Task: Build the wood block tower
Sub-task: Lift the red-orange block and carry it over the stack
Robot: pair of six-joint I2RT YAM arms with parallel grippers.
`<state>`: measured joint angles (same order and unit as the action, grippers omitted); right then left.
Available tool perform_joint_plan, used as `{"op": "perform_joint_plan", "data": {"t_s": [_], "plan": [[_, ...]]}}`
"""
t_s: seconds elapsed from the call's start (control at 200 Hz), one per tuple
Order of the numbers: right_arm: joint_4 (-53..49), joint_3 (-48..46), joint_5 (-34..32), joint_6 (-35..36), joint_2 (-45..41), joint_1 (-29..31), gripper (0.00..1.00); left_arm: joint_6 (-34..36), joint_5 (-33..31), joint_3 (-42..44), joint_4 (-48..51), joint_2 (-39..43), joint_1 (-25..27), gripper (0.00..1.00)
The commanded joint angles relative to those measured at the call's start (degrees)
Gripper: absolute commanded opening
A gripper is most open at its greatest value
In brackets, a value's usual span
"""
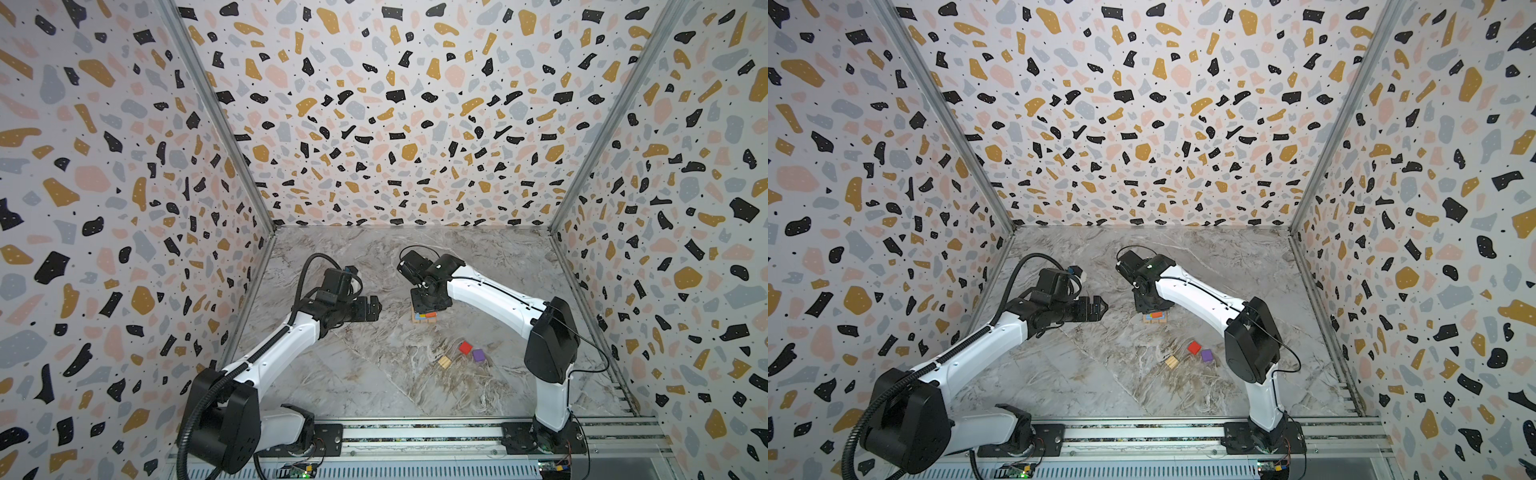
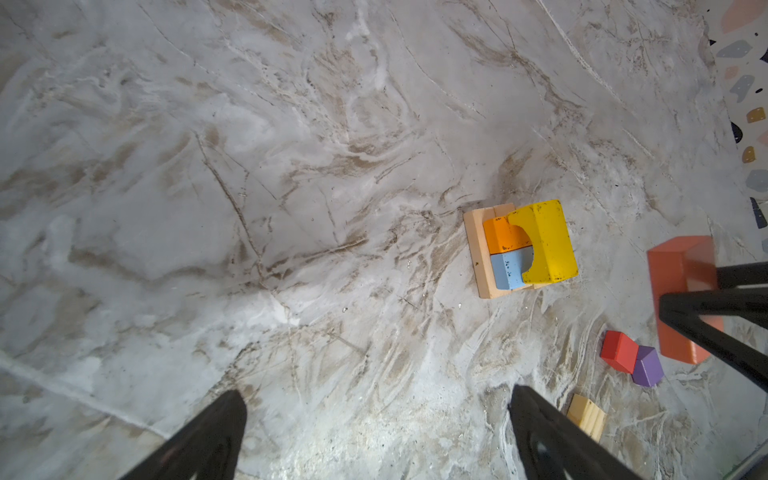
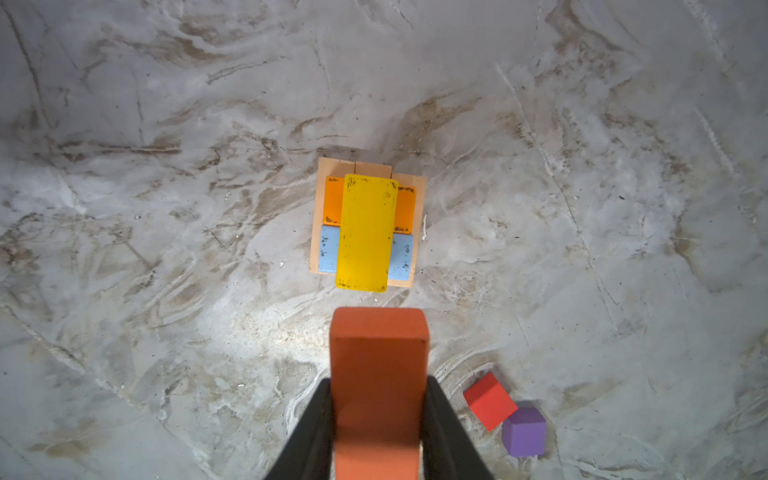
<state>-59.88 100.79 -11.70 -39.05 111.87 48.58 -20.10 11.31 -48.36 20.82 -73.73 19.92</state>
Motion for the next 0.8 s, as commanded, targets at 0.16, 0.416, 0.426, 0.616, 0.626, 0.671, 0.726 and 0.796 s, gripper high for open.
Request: {"op": "perform_joint_plan", "data": {"t_s": [0.16, 0.416, 0.426, 0.616, 0.626, 0.671, 0.726, 0.796], "plan": [[-1.7, 4.4, 0.7, 0.9, 1.5, -1.5, 0.30, 1.1, 0.4, 0.2, -1.4, 0.6, -0.6, 1.00], [-1.6, 5.6, 1.5, 1.2, 3.5, -2.4, 0.30, 1.1, 0.6, 0.2, -1.5, 0.6, -0.7, 1.00], [-1.5, 5.6, 1.5, 1.2, 3.5, -2.5, 0.30, 1.1, 0.6, 0.2, -1.5, 0.6, -0.7, 1.00], [-1.3, 7.4, 2.2, 1.3, 5.2, -2.9, 0.30, 1.1, 0.8, 0.1, -1.5, 0.6, -0.9, 1.00], [-1.3, 7.5, 2.1, 1.3, 5.3, -2.9, 0.30, 1.1, 0.8, 0.2, -1.6, 0.7, -0.9, 1.00], [-1.4, 8.0, 2.1, 1.3, 5.8, -2.9, 0.30, 1.1, 0.9, 0.3, -1.6, 0.8, -0.9, 1.00], [-1.6, 8.5, 2.1, 1.3, 6.1, -3.0, 0.30, 1.1, 0.9, 0.3, -1.6, 0.8, -1.0, 1.00], [-1.4, 8.9, 2.2, 1.3, 6.4, -3.0, 0.30, 1.0, 0.9, 0.4, -1.7, 0.8, -1.0, 1.00]]}}
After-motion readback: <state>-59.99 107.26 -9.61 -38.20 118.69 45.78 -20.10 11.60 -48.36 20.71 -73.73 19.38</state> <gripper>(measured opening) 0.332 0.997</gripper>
